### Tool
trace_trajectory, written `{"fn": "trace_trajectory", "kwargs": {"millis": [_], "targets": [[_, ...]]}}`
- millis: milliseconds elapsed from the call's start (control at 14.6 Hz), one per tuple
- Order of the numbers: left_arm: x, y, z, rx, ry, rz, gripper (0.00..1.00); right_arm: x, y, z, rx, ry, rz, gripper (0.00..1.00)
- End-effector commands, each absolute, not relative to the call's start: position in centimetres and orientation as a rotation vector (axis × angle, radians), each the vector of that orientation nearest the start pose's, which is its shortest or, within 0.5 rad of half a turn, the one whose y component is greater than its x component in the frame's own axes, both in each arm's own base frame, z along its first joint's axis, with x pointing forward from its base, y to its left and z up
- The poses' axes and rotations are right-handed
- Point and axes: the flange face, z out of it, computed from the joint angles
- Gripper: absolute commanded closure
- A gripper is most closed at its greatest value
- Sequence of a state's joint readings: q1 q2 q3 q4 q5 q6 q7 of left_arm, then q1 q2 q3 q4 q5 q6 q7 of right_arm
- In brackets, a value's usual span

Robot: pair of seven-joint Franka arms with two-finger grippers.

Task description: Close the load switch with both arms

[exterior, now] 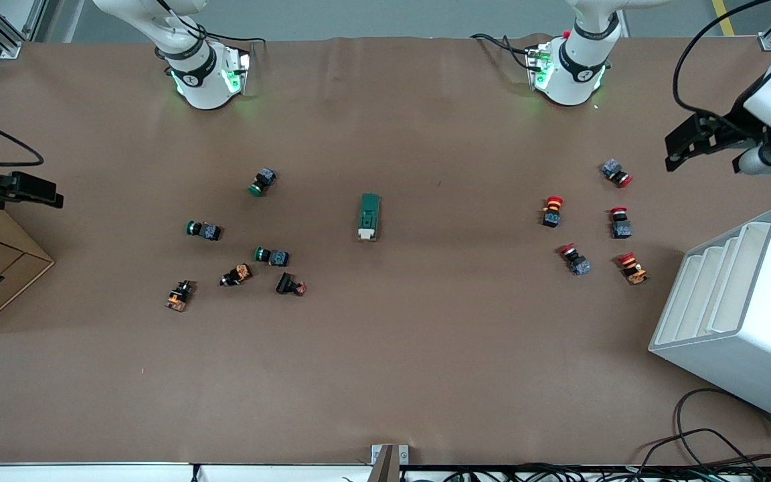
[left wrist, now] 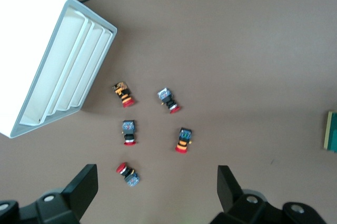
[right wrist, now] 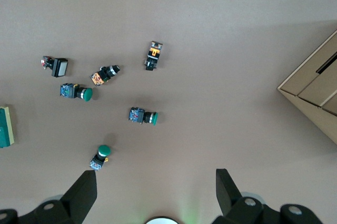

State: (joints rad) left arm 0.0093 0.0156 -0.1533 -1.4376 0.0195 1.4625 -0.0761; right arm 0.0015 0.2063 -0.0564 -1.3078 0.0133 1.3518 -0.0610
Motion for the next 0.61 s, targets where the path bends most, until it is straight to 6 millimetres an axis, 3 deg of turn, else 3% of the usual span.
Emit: {"fn": "trace_trajectory", "kwargs": {"millis": [0, 205, 341, 546], "targets": [[51.7, -7.0, 67.1, -3.13, 0.139, 0.0, 0.0, 56.1, -2.9, 61.9, -3.131, -0.018, 0.243, 0.0], [50.8, -6.9, 67.9, -3.127, 0.189, 0.017, 0.0, 53.7, -2.2, 63.3, -3.136, -0.037, 0.198, 0.0], [50.5, -5.8, 68.1, -3.128, 0.223, 0.033, 0.0, 52.8, -2.2, 64.2, -3.142, -0.039, 0.177, 0.0], [50.1, -6.0, 68.6, -3.127, 0.233, 0.024, 0.0, 51.9, -2.3, 65.2, -3.143, -0.034, 0.158, 0.0]]}}
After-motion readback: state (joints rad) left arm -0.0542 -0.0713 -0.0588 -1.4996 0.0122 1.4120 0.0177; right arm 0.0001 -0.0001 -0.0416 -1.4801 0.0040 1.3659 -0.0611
